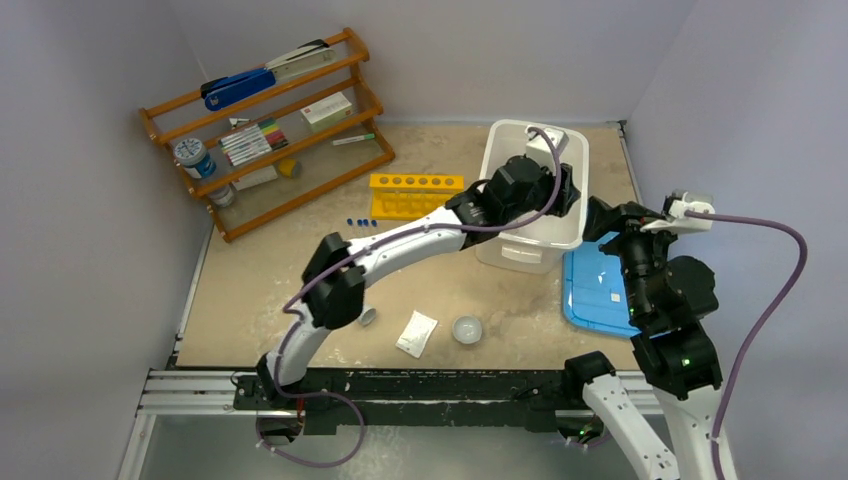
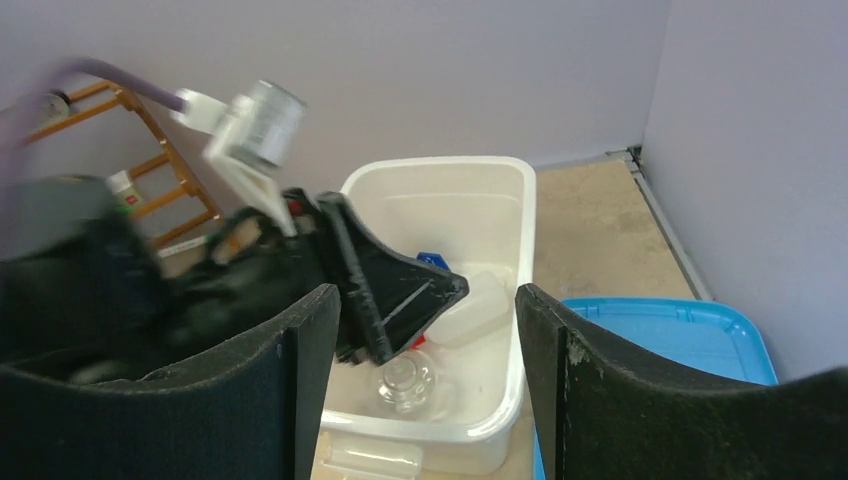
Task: Organize the chemistry lab equipment
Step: Pick up the chemistry item at the center of the board.
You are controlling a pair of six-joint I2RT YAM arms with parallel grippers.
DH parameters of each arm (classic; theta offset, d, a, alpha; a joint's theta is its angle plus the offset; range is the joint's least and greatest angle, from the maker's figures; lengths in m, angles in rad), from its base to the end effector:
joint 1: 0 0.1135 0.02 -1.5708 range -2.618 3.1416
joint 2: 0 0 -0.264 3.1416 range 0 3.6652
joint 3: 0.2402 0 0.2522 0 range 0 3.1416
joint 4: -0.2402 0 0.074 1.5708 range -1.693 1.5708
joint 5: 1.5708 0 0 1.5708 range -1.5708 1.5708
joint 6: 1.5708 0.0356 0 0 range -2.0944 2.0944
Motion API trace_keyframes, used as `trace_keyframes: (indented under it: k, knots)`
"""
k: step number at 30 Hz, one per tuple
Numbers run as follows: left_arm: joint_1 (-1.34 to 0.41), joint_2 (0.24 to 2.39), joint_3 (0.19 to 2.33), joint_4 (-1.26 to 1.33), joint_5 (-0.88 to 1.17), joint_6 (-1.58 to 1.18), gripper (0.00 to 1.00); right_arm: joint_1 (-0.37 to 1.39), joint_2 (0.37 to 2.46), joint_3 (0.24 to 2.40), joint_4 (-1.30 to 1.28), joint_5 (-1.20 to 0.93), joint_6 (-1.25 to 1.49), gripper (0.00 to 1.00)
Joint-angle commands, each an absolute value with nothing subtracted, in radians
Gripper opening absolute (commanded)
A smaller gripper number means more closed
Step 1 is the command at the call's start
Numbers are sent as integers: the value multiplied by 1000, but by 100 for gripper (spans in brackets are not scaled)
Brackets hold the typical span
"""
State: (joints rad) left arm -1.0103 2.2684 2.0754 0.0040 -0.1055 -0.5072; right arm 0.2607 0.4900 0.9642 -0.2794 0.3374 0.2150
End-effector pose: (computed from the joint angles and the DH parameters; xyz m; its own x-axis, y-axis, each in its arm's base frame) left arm 0.2950 -0.4630 0.3072 -0.4697 -0.1602 -0.8682 0.6397 0.6160 -0.4598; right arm 0.0834 0.0100 0.4238 0.1978 0.2611 -0.9448 0.0291 0.9619 0.2719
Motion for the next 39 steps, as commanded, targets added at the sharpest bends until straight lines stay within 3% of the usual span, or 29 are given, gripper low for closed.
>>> trace_keyframes:
  k: [1,11,16,25,26,27,29,39]
  knots:
    - [-1034,1951,1938,6,-224,-404,48,259,479,1023,-266,285,198,68]
    - [-1041,1266,1074,-35,-567,-474,43,259,538,841,-257,98,287,80]
    - [-1047,1048,773,-145,-581,-552,43,259,581,762,-277,11,332,82]
    - [-1213,1175,614,-84,-491,-685,44,264,603,735,-303,-22,334,82]
    - [-1234,1201,620,-84,-496,-696,47,264,604,737,-307,-16,334,82]
    - [-1255,1226,630,-97,-511,-707,58,264,603,739,-311,-13,336,82]
    - [-1295,1283,655,-147,-566,-733,64,265,601,742,-318,-8,336,82]
    - [-1331,1380,638,-125,-551,-807,70,264,591,744,-322,-6,336,82]
